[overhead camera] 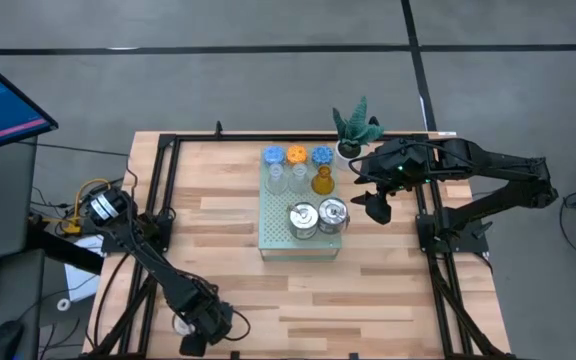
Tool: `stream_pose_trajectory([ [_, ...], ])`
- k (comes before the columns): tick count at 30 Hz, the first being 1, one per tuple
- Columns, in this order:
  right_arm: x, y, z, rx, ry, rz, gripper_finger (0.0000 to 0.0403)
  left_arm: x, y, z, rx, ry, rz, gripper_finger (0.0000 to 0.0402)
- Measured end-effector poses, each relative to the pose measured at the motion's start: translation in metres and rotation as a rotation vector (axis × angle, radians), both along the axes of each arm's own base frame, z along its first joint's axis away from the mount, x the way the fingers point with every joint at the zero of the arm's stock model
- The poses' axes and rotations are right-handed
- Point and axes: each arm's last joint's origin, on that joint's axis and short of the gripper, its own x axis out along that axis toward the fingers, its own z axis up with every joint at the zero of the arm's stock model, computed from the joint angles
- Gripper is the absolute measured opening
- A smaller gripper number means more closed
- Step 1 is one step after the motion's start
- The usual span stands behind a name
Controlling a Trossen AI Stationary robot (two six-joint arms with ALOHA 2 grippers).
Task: Stock candles and holders on shelf
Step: Put the silver scented candle can on the shelf aligned with the other silver scented candles
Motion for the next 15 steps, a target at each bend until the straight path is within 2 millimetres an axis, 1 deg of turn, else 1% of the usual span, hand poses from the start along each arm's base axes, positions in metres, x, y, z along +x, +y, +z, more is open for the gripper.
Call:
stream_pose_trajectory([
  [4, 0.000, 0.000, 0.000, 0.000, 0.000, 0.000, 0.0256, -0.002, 0.002, 0.009, -0.029, -0.006, 0.015, 0.0322],
  [7, 0.000, 0.000, 0.000, 0.000, 0.000, 0.000, 0.0256, 0.000, 0.009, 0.023, -0.066, -0.004, 0.131, 0.0322],
  [11, 0.000, 0.000, 0.000, 0.000, 0.000, 0.000, 0.0256, 0.003, 0.027, 0.055, -0.156, -0.036, 0.311, 0.0322],
  [15, 0.000, 0.000, 0.000, 0.000, 0.000, 0.000, 0.0256, -0.003, 0.047, 0.091, -0.272, -0.075, 0.441, 0.0321],
])
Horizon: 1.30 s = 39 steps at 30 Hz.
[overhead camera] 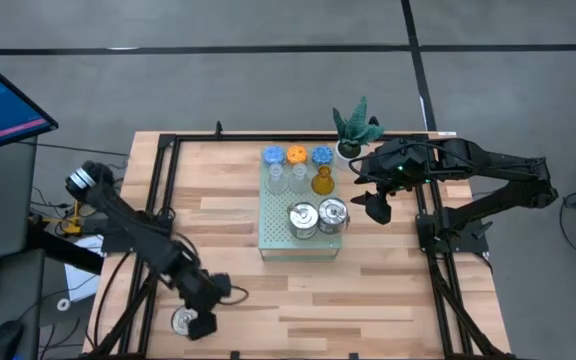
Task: Stock candles and holders on shelf
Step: Put the silver scented candle can on the shelf aligned with the other silver scented candles
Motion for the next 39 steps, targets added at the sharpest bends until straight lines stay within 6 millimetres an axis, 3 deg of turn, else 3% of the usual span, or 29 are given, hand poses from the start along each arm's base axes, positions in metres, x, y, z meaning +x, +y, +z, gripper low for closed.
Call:
stream_pose_trajectory([
  [3, 0.000, 0.000, 0.000, 0.000, 0.000, 0.000, 0.0256, -0.010, 0.011, 0.021, -0.025, -0.070, 0.074, 0.0321],
  [7, 0.000, 0.000, 0.000, 0.000, 0.000, 0.000, 0.0256, -0.024, 0.018, 0.032, 0.015, -0.118, 0.142, 0.0321],
  [11, 0.000, 0.000, 0.000, 0.000, 0.000, 0.000, 0.0256, -0.034, 0.017, 0.029, 0.046, -0.060, 0.125, 0.0321],
  [17, 0.000, 0.000, 0.000, 0.000, 0.000, 0.000, 0.0256, -0.039, 0.013, 0.032, -0.054, 0.042, 0.114, 0.0321],
  [27, 0.000, 0.000, 0.000, 0.000, 0.000, -0.001, 0.0256, -0.035, 0.015, 0.032, 0.000, -0.041, 0.193, 0.0321],
  [39, 0.000, 0.000, 0.000, 0.000, 0.000, 0.000, 0.0256, -0.033, 0.015, 0.032, -0.025, -0.024, 0.350, 0.0321],
])
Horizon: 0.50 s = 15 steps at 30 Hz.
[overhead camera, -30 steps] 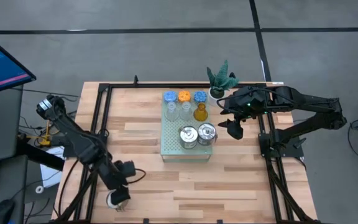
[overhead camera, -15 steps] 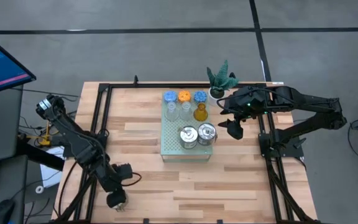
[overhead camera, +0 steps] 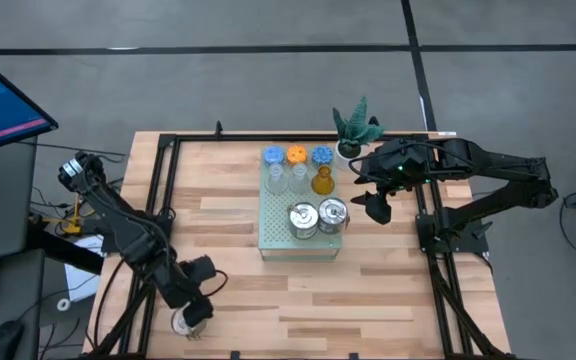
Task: Stock candles and holders on shelf
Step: Put the silver scented candle can on the shelf aligned with the other silver scented candles
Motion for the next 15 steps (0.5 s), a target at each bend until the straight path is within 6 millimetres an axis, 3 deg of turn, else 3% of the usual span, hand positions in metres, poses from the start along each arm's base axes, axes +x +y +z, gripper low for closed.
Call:
stream_pose_trajectory([
  [4, 0.0000, 0.0000, 0.0000, 0.000, 0.000, 0.000, 0.0256, 0.0014, 0.0014, 0.0001, 0.043, -0.044, 0.011, 0.0321],
  [15, 0.0000, 0.0001, 0.0000, 0.000, 0.000, 0.000, 0.0256, 0.0030, 0.0015, 0.0009, 0.148, -0.151, -0.159, 0.0321],
])
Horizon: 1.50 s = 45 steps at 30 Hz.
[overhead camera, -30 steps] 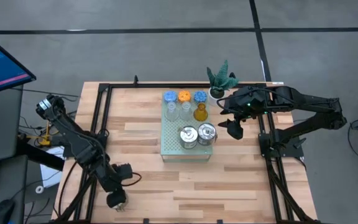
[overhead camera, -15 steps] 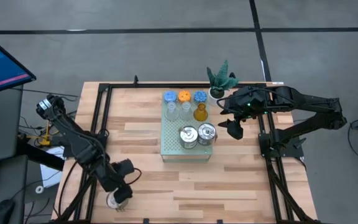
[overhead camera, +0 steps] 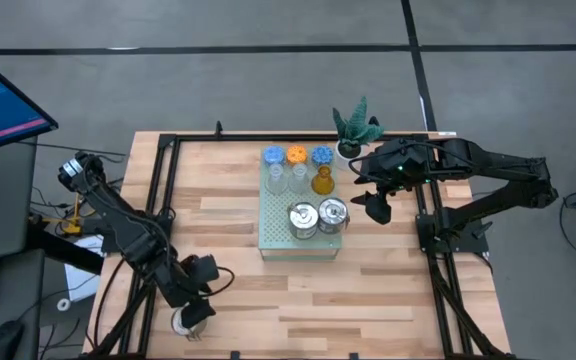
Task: Stock candles and holders on shelf
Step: Put the silver scented candle can on the shelf aligned with the other silver scented candles
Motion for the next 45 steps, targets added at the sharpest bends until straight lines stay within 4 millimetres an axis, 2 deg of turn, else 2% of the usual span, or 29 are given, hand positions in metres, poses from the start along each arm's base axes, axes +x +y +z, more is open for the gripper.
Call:
stream_pose_trajectory([
  [4, 0.000, 0.000, 0.000, 0.000, 0.000, 0.000, 0.0256, 0.000, -0.004, 0.002, -0.110, 0.061, 0.000, 0.0321],
  [10, 0.000, 0.000, 0.000, 0.000, 0.000, 0.000, 0.0256, 0.001, -0.006, 0.004, -0.146, 0.047, -0.011, 0.0322],
  [25, 0.000, 0.000, 0.000, 0.000, 0.000, 0.000, 0.0256, -0.009, -0.005, -0.002, -0.122, 0.144, -0.103, 0.0324],
  [29, 0.000, 0.000, 0.000, 0.000, 0.000, 0.000, 0.0256, -0.019, -0.009, -0.004, -0.131, 0.215, -0.048, 0.0332],
  [34, 0.000, 0.000, 0.000, 0.000, 0.000, 0.000, 0.0256, -0.042, -0.014, -0.010, -0.019, 0.262, -0.015, 0.0391],
  [40, 0.000, 0.000, 0.000, 0.000, 0.000, 0.000, 0.0256, -0.056, -0.023, -0.010, -0.011, 0.229, 0.051, 0.0397],
  [45, 0.000, 0.000, 0.000, 0.000, 0.000, 0.000, 0.0256, -0.056, -0.038, -0.021, -0.017, 0.256, 0.117, 0.0399],
])
